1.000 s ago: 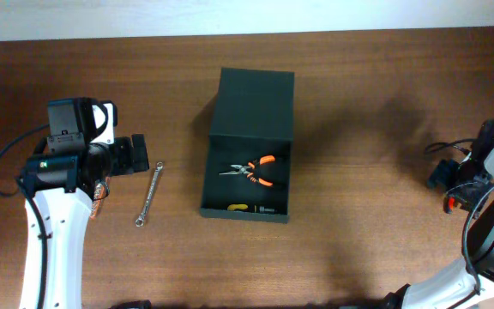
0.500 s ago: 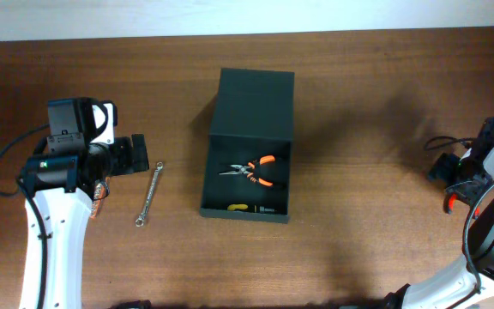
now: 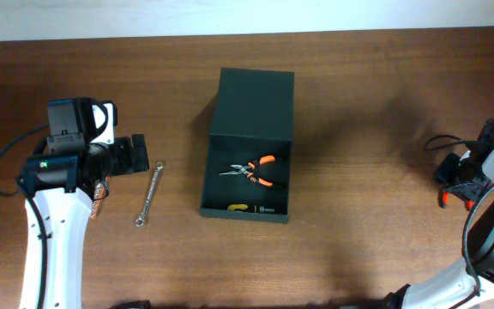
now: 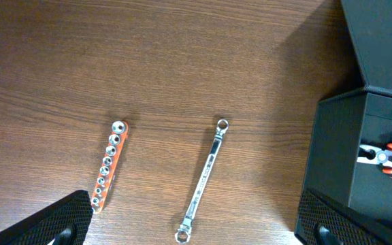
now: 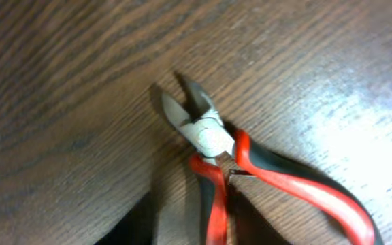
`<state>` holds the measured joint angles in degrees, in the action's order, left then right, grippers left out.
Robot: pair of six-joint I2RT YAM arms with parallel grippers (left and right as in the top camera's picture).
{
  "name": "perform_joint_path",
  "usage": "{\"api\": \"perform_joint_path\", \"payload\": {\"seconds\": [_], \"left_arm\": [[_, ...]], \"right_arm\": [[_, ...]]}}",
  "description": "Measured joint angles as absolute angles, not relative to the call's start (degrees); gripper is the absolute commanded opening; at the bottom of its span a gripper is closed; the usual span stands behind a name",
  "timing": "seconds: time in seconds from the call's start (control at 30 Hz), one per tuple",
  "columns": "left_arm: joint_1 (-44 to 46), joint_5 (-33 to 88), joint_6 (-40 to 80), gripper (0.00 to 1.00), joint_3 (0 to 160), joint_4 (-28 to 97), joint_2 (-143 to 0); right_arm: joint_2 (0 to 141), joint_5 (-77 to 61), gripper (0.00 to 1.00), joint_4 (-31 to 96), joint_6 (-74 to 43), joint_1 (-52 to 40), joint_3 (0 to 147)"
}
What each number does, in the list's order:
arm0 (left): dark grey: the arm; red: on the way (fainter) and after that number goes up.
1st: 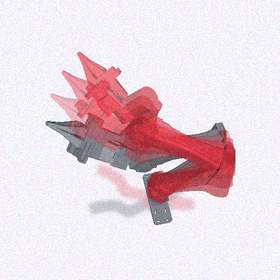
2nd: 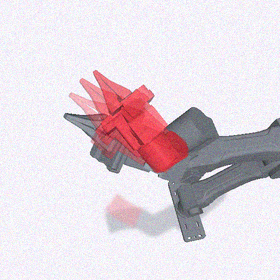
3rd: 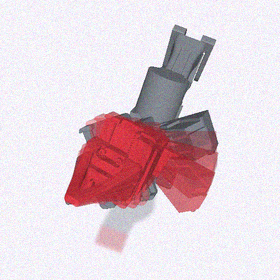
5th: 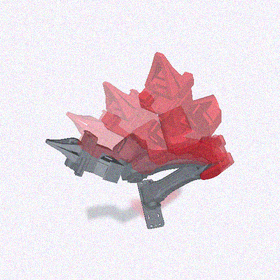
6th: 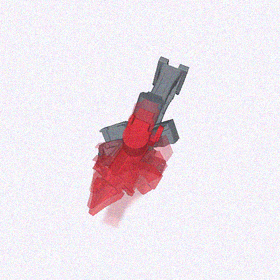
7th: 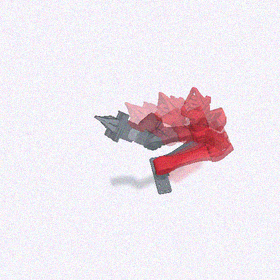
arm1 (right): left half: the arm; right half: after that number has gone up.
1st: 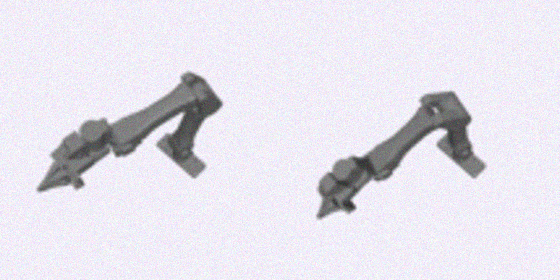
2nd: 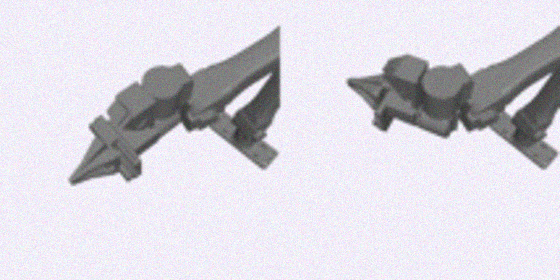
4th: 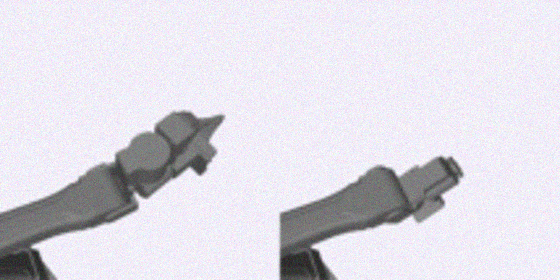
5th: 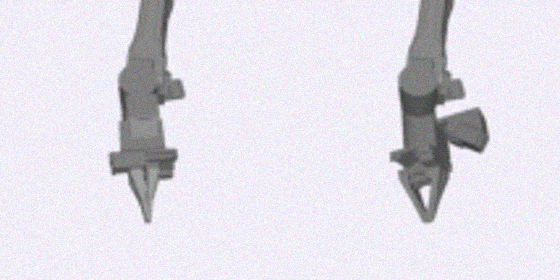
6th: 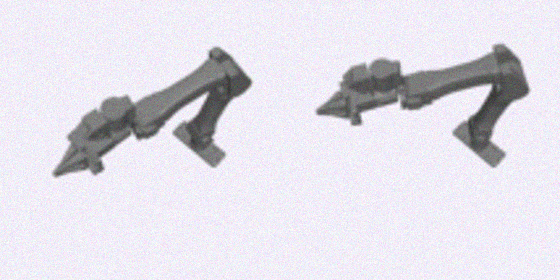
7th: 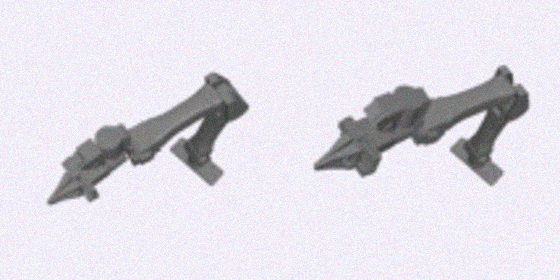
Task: Pack container
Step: 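Grasp the red-handled diagonal cutters with the right gripper, then drop the diagonal cutters into the box and withdraw the right arm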
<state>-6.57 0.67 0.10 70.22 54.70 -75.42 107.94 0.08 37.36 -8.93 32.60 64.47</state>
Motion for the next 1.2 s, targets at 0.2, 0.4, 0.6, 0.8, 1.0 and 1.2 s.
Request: {"api": "perform_joint_path", "payload": {"seconds": [0.2,0.4,0.6,0.8,1.0,1.2], "left_arm": [[-6.57,0.67,0.1,0.99,70.22,54.7,-75.42],[-6.57,0.67,0.1,0.99,70.22,54.7,-75.42],[-6.57,0.67,0.1,0.99,70.22,54.7,-75.42],[-6.57,0.67,0.1,0.99,70.22,54.7,-75.42],[-6.57,0.67,0.1,0.99,70.22,54.7,-75.42],[-6.57,0.67,0.1,0.99,70.22,54.72,-75.42]], "right_arm": [[107.94,-0.6,0.06,37.58,-9.02,32.6,64.42],[107.9,-1.28,0.04,37.6,-8.99,32.75,64.45],[107.83,-5.58,0.04,40.77,-8.36,31.94,65.04],[106.76,-8.58,0.04,51.62,-3.6,21.78,72.49],[100.79,-9.5,0.04,61.65,6.98,5.13,92.27],[99.07,-10.09,0.04,65.23,18.04,-15.68,99.22]]}}
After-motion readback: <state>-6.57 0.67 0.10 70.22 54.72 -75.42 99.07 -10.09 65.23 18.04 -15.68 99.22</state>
